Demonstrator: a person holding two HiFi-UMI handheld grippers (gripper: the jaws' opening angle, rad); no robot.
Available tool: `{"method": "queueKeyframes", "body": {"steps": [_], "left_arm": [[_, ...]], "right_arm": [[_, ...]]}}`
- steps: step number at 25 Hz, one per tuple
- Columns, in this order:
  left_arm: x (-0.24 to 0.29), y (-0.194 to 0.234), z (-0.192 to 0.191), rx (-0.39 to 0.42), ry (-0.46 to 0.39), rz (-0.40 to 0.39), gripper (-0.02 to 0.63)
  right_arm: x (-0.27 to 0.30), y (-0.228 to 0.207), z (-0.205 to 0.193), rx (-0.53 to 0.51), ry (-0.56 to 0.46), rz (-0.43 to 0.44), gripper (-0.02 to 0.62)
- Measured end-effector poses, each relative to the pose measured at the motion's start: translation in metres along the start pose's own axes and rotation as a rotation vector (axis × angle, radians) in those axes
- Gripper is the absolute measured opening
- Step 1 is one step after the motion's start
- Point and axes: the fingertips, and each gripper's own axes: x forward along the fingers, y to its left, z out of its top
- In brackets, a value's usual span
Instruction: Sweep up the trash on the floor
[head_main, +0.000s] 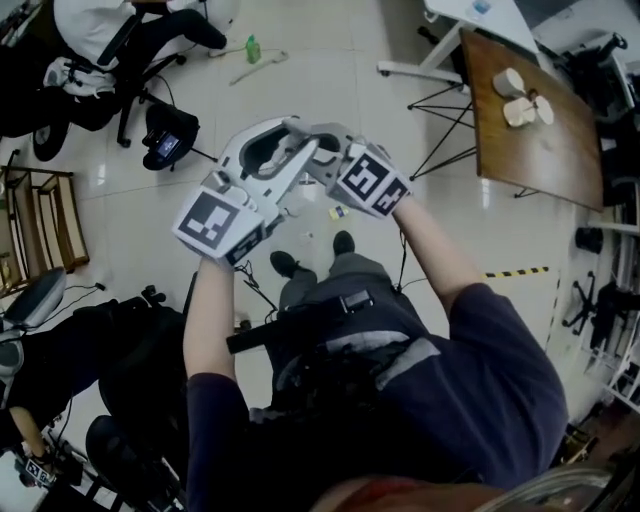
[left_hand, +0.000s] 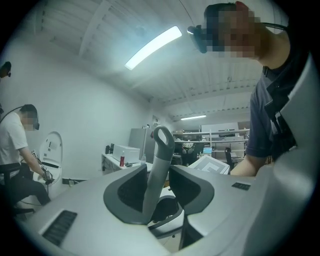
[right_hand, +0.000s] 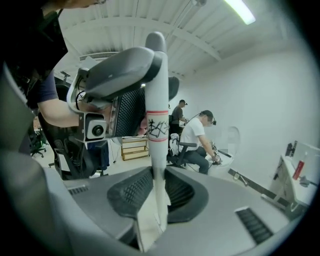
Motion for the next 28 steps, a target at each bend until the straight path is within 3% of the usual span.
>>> {"method": "queueKeyframes", "body": {"steps": [14,22,28], "left_arm": [[0.143,-0.056,-0.006,0.082,0.133,-0.04,0.127],[0.152,-0.051,-0.02,0.128,0.197,-0.045,0.12],[0.155,-0.028,-0.042,0.085,0.221,-0.116,0.118]], "right_arm": [[-0.106,-0.09,-0.054,0.038,-0.033,-0.062,0.094],[-0.103,-0.102,-0.069,0.08,-0.033,-0.129,0.095],[-0.085,-0.111,-0.09,0.123,-0.002,-0.174,0.095]]}}
